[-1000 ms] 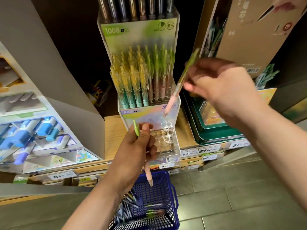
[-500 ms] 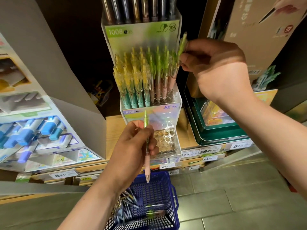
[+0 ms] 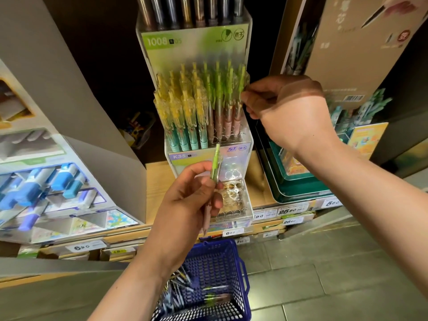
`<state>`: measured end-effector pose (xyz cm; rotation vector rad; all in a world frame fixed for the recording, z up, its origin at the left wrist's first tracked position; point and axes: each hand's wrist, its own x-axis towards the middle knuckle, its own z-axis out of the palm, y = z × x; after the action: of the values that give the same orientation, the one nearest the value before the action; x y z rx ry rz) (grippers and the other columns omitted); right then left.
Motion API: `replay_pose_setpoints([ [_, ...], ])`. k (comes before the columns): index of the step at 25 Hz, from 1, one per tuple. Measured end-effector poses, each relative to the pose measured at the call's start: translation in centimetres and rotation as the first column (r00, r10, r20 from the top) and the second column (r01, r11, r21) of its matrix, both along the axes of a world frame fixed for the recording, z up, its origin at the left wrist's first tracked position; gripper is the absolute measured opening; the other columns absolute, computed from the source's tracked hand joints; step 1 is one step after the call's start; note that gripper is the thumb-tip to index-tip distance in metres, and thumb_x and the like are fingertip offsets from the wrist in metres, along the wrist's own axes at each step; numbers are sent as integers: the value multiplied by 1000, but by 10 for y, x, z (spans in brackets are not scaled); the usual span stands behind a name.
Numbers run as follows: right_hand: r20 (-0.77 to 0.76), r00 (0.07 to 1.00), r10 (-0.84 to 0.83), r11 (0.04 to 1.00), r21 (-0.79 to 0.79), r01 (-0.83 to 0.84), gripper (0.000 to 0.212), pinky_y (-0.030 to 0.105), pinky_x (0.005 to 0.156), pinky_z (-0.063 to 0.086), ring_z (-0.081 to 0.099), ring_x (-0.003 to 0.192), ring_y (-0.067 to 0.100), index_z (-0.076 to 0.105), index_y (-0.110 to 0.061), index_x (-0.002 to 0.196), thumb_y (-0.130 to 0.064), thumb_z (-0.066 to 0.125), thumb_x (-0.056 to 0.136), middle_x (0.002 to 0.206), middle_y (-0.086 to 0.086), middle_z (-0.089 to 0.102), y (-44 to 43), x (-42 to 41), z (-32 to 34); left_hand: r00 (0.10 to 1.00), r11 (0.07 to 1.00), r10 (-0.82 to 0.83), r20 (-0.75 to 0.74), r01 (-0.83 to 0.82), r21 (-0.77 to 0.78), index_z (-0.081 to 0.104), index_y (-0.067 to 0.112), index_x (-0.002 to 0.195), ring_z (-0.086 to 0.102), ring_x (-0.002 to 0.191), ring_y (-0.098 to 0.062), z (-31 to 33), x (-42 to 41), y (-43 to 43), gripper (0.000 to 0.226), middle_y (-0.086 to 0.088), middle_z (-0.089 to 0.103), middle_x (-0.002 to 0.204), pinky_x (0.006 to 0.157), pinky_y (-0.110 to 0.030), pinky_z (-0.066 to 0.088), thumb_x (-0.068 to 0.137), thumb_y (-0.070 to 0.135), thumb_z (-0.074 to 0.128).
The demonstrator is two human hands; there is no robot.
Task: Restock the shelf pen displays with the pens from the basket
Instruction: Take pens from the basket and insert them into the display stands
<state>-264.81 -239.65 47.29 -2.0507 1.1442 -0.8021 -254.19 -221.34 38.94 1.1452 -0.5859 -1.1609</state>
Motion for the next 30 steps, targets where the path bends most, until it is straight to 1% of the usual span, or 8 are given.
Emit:
replay_pose_setpoints([
  [3,-97,995,-1,996,90,10,11,26,79,58,73,77,11,78,-24,95,-26,68,91,79,-3,76,8,-7,2,1000,1000,21,18,-21,-21,69,15,121,61,80,-21,-1,-3,-1,27,-14,59,89,69,-31,49,95,16,63],
  [7,112,983,143,872,456,-179,18,29,73,62,71,69,18,75,-16,84,-34,75,86,75,8,75,33,-24,-2,997,996,63,-33,-66,-67,70,7,114,68,86,-23,3,-6,-6,26,-15,71,92,81,-27,56,89,13,66],
  [9,165,964,209,820,508,-265,11,31,75,63,72,70,17,75,-18,85,-28,78,82,79,12,75,45,-29,-7,993,992,91,-70,-96,-86,69,3,112,68,83,-24,5,-7,-9,28,-16,72,90,82,-29,57,86,11,68],
  [14,201,961,189,836,480,-265,5,41,83,62,73,75,28,74,-14,92,-15,76,87,81,11,76,59,-24,-20,992,990,104,-69,-110,-89,69,5,112,64,77,-27,6,-8,-11,28,-17,71,90,79,-30,58,86,16,70],
  [18,335,941,50,867,452,-208,9,29,74,63,73,71,19,71,-14,86,-7,70,91,75,4,77,46,-15,0,996,997,74,-50,-76,-33,69,17,114,72,91,-21,6,-9,-6,29,-10,74,104,80,-29,57,90,32,74],
  [23,513,859,3,965,223,-136,13,31,76,62,75,81,27,70,-17,89,-5,68,94,78,3,74,16,1,33,995,998,69,-73,-69,4,67,21,117,71,98,-26,3,-10,0,32,-10,73,114,79,-29,57,88,35,70],
  [27,432,897,89,989,69,-131,4,35,77,63,75,79,20,70,-11,96,-9,68,94,85,5,75,13,12,32,998,997,51,-20,-50,67,67,23,116,72,104,-28,0,-9,4,34,-10,74,116,81,-32,54,86,38,72],
  [30,394,914,102,992,27,-122,9,40,78,62,75,77,19,69,-20,90,-11,70,92,83,4,75,16,15,25,998,995,59,-17,-57,84,67,22,116,72,105,-29,-3,-7,7,34,-11,74,115,82,-33,53,86,37,72],
])
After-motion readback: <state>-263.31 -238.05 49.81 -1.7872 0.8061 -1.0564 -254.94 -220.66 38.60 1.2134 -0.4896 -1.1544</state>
